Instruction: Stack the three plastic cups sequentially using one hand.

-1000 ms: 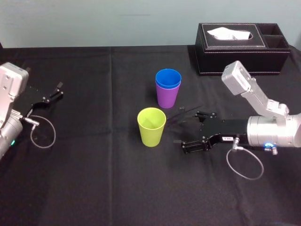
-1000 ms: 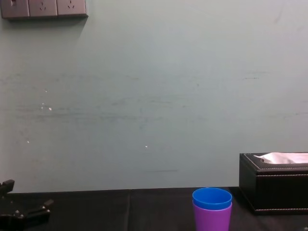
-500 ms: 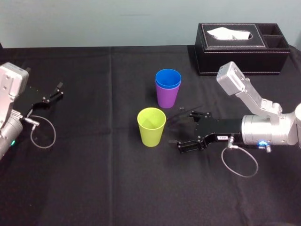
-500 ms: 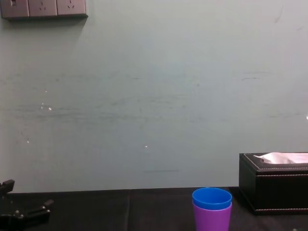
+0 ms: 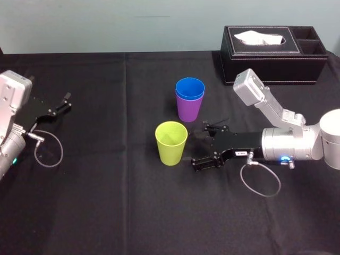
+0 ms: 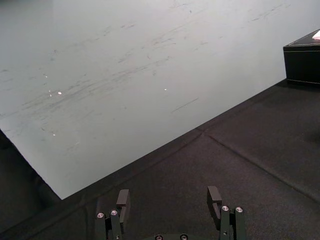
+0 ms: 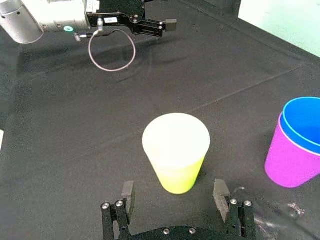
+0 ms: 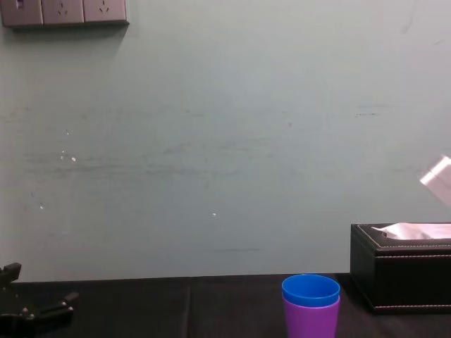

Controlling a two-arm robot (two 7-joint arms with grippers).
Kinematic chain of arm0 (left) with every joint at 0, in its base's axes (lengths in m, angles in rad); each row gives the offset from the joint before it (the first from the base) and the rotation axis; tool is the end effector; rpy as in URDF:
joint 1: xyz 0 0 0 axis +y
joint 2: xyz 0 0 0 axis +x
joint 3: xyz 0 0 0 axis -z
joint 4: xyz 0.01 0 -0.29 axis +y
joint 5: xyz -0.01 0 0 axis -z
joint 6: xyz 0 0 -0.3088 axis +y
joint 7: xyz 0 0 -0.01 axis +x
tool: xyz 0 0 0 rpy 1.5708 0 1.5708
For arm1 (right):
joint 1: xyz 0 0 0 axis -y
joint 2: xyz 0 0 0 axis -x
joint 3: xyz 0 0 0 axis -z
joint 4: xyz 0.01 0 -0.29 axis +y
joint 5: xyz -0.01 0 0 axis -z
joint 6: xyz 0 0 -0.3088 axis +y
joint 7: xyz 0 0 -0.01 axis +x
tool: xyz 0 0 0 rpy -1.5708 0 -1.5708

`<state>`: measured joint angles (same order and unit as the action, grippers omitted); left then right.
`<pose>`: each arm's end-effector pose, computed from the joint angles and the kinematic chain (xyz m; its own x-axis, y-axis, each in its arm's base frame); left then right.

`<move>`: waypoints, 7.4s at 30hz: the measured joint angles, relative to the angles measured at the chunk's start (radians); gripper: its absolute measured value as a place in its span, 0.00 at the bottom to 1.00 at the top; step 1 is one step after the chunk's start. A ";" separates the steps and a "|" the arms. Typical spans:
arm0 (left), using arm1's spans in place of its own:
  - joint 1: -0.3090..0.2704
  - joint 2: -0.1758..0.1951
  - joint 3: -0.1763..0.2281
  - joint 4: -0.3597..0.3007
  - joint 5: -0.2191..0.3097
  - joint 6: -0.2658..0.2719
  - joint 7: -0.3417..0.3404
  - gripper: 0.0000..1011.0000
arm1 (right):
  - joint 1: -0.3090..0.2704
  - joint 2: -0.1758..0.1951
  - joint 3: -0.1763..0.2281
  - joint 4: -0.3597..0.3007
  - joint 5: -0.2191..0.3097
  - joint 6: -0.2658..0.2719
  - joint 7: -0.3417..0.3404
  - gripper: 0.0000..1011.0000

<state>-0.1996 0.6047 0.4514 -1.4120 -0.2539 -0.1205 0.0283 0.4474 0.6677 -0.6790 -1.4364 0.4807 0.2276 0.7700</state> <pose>0.3581 0.0827 -0.3022 0.2922 0.8803 0.3738 -0.9553 0.2873 0.0702 0.3986 -0.0529 -0.2492 0.9209 -0.3897 -0.0052 0.3479 0.8279 -0.4400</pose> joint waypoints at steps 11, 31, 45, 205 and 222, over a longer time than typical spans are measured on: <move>0.000 0.000 0.000 0.000 0.000 0.000 0.000 1.00 | 0.015 -0.023 -0.014 0.027 -0.002 -0.005 0.003 0.99; 0.000 0.000 0.000 0.000 0.000 0.000 0.000 1.00 | 0.040 -0.061 -0.037 0.068 -0.009 -0.009 0.010 0.99; 0.000 0.000 0.000 0.000 0.000 0.000 0.000 1.00 | 0.051 -0.077 -0.046 0.083 -0.011 -0.006 0.010 0.99; 0.000 0.000 0.000 0.000 0.000 0.000 0.000 1.00 | 0.078 -0.057 0.010 -0.014 0.017 0.065 -0.058 0.70; 0.000 0.000 0.000 0.000 0.000 0.000 0.000 1.00 | 0.117 -0.052 0.027 -0.013 0.041 0.088 -0.078 0.70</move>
<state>-0.1995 0.6047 0.4514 -1.4120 -0.2538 -0.1205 0.0283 0.5645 0.6153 -0.6524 -1.4497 0.5215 0.3151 0.6917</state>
